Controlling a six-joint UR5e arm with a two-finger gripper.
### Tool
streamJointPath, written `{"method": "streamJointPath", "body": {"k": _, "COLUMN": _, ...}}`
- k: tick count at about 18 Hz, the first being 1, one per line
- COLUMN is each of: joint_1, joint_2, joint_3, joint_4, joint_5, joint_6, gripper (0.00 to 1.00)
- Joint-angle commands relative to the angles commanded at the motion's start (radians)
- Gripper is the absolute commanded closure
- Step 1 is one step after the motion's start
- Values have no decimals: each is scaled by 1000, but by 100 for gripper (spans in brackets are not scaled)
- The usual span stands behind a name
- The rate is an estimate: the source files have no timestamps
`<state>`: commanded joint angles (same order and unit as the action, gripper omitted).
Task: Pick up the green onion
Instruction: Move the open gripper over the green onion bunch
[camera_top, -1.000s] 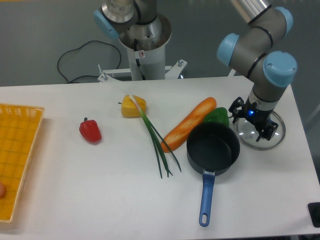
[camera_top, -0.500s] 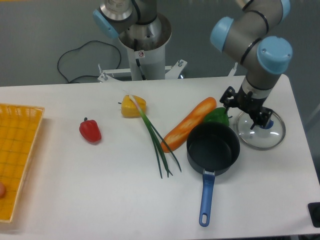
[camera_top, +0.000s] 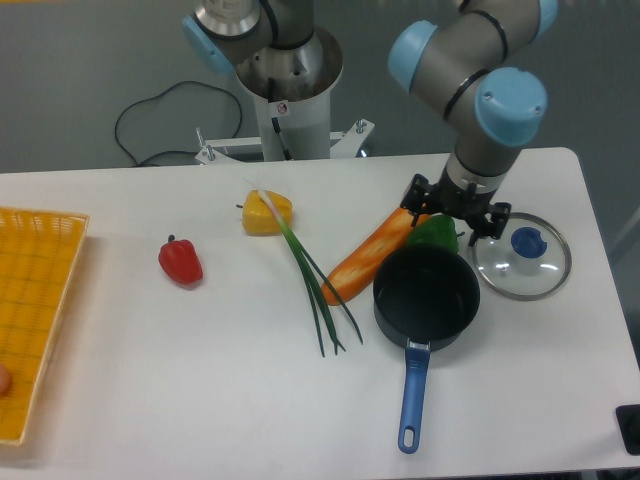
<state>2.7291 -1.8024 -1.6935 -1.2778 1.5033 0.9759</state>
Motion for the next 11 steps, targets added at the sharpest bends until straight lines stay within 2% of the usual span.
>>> {"method": "streamJointPath", "body": {"k": 6, "joint_1": -106, "joint_2": 0, "joint_3": -12, "joint_4": 8, "joint_5": 8, "joint_6": -258, "gripper": 0}}
{"method": "streamJointPath", "body": {"k": 11, "joint_1": -172, "joint_2": -11, "joint_3": -8, "joint_4": 0, "joint_5": 20, "joint_6": -380, "gripper": 0}}
